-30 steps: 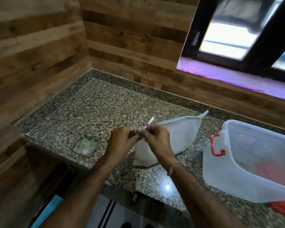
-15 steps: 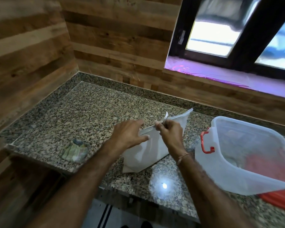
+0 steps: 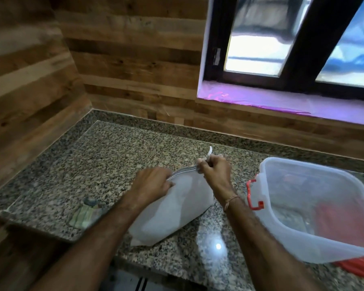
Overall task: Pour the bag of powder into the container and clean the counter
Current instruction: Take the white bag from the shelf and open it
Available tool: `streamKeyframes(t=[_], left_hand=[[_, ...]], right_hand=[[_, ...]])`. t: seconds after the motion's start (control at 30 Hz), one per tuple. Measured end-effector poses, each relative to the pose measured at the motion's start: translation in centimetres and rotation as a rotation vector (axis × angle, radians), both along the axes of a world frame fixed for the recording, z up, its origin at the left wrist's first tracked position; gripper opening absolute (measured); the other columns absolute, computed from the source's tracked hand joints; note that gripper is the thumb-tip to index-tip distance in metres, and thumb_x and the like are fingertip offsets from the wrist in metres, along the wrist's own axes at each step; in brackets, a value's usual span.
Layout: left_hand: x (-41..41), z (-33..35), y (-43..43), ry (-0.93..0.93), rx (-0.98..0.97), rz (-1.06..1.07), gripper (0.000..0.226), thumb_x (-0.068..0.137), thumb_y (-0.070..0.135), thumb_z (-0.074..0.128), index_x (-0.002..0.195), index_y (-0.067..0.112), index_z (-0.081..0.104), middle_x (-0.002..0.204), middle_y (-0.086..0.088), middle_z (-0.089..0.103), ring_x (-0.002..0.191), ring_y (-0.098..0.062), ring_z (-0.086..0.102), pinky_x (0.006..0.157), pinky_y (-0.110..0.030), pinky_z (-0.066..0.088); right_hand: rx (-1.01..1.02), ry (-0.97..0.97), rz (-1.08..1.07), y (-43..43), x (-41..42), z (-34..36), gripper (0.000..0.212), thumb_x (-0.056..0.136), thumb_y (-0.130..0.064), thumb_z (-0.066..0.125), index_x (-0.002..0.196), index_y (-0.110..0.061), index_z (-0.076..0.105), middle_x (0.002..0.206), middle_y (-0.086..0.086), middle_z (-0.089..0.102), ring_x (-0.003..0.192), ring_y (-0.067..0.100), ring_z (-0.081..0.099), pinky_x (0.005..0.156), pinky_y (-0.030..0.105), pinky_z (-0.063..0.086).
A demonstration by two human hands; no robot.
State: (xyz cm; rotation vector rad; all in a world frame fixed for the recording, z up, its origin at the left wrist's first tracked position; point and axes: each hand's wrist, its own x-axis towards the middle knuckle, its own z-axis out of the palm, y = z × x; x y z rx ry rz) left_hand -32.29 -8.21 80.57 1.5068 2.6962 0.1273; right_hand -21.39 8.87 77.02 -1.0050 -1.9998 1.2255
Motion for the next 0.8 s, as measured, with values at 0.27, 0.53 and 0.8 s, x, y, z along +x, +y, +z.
streamKeyframes(t=[0.27, 0.53, 0.8], left_hand=[[1.3, -1.6, 5.2, 0.109, 0.067, -0.004, 0.035, 0.1, 0.053, 0.053, 0.097, 0.023, 0.071, 0.089, 0.002, 0.074, 0.084, -0.021, 0.071, 0.074, -0.031, 0.052], [1.4, -1.5, 2.9, 0.042, 0.069, 0.054, 0.028, 0.097, 0.052, 0.058, 0.097, 0.026, 0.068, 0.09, 0.006, 0.07, 0.092, -0.019, 0.069, 0.073, -0.029, 0.046], [-1.9, -2.5, -11.4, -0.326, -0.061, 0.358, 0.027, 0.073, 0.053, 0.08, 0.08, 0.03, 0.068, 0.082, 0.008, 0.068, 0.078, -0.017, 0.067, 0.068, -0.032, 0.051]], right_hand=[[-0.109, 0.076, -0.07, 1.8, -0.1, -0.2, 0.033, 0.093, -0.028, 0.075, 0.07, -0.007, 0.065, 0.069, 0.01, 0.07, 0.071, 0.03, 0.072, 0.066, 0.043, 0.06], [-0.35, 0.178, -0.194, 5.0, -0.2, -0.7, 0.024, 0.104, -0.027, 0.061, 0.091, -0.007, 0.062, 0.081, 0.007, 0.064, 0.058, 0.016, 0.06, 0.051, 0.025, 0.045], [-0.458, 0.237, 0.159, 4.5, 2.1, -4.2, 0.014, 0.104, -0.022, 0.063, 0.092, -0.016, 0.065, 0.082, 0.001, 0.058, 0.071, 0.012, 0.053, 0.057, 0.023, 0.045]])
